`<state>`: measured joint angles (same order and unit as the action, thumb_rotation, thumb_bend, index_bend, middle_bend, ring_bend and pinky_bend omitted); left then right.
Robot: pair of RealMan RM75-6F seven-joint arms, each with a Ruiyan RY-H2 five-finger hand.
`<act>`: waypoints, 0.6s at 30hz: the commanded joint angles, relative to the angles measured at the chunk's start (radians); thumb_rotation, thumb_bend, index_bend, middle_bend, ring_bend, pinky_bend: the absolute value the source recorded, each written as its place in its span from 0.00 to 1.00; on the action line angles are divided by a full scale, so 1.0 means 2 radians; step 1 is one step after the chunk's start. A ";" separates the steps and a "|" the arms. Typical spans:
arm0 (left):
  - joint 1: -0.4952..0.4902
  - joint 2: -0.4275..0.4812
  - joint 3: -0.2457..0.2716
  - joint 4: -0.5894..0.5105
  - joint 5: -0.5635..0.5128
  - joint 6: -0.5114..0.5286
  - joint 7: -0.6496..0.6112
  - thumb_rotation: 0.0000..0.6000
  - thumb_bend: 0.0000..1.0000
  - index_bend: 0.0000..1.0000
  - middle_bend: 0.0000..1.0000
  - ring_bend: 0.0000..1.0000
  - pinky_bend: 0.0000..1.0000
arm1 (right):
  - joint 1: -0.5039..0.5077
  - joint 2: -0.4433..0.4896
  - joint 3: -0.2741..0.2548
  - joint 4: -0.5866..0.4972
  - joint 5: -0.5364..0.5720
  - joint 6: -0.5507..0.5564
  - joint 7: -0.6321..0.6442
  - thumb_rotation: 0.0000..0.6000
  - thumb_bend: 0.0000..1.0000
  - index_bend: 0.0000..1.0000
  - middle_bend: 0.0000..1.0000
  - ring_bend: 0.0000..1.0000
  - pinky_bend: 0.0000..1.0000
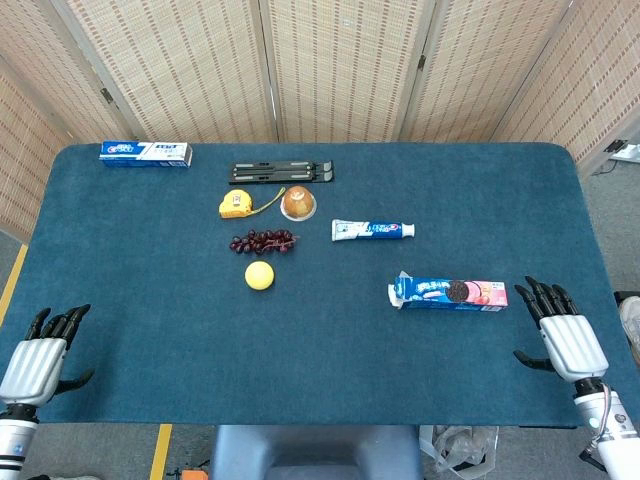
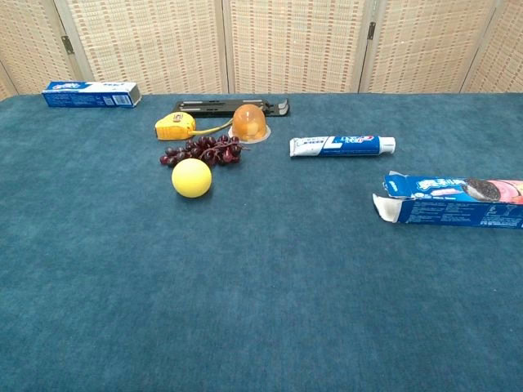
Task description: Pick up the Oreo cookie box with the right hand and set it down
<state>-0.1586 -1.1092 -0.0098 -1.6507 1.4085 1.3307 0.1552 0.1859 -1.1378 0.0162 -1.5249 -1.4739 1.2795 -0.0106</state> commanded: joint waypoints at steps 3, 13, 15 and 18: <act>-0.001 0.000 0.000 0.000 0.001 -0.002 -0.001 1.00 0.23 0.03 0.16 0.19 0.01 | 0.000 0.000 0.000 0.000 0.001 0.000 0.000 1.00 0.22 0.00 0.00 0.00 0.00; -0.002 0.000 0.000 0.001 0.000 -0.004 0.000 1.00 0.23 0.03 0.16 0.19 0.01 | -0.004 0.003 0.001 0.000 0.000 0.008 0.006 1.00 0.22 0.00 0.00 0.00 0.00; -0.002 0.001 0.000 0.001 0.001 -0.002 -0.002 1.00 0.23 0.03 0.16 0.19 0.01 | -0.006 0.005 0.003 0.000 0.001 0.012 0.009 1.00 0.22 0.00 0.00 0.00 0.00; -0.002 0.002 0.001 0.002 0.002 -0.004 -0.006 1.00 0.23 0.03 0.16 0.18 0.01 | -0.007 0.008 0.006 0.001 0.004 0.015 0.016 1.00 0.22 0.00 0.00 0.00 0.00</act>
<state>-0.1627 -1.1067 -0.0086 -1.6476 1.4119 1.3228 0.1452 0.1724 -1.1233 0.0258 -1.5238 -1.4685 1.3093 0.0179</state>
